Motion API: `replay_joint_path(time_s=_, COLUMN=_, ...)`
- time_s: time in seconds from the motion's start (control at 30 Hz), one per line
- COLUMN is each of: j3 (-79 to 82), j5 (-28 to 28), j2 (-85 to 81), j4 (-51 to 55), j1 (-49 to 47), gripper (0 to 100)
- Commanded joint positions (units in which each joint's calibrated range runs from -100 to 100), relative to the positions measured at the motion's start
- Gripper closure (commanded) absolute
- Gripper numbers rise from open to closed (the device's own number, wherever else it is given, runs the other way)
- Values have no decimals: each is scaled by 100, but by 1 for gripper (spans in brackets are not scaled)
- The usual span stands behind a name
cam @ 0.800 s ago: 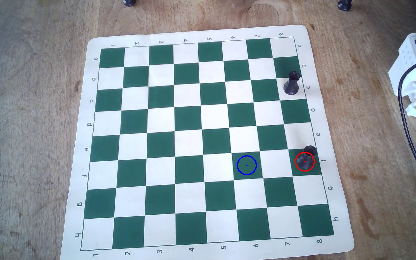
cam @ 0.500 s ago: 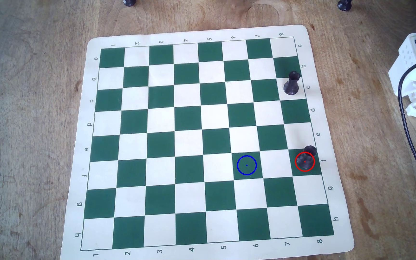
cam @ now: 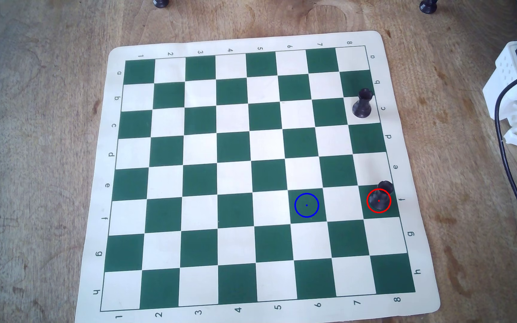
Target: Move the chess piece from red to blue
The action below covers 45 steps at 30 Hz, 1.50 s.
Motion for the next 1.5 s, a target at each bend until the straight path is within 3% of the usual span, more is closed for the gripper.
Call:
replay_joint_path(time_s=0.0, j3=81, j5=20, j2=-20, j4=-15, j1=-33, gripper=97)
replay_joint_path(time_s=0.67, j3=81, j5=20, j2=-20, j4=50, j1=-18, gripper=99)
replay_joint_path(time_s=1.0, j3=81, j5=20, j2=-20, j4=1434, j1=-18, gripper=100)
replay_joint_path(time_s=1.07, j3=81, j5=493, j2=-20, j4=1754, j1=-18, gripper=98)
replay_joint_path(time_s=1.27, j3=81, j5=645, j2=-20, j4=2958, j1=-2, gripper=76)
replay_joint_path(time_s=1.47, j3=27, j5=562, j2=-20, j4=4727, j1=311, gripper=73)
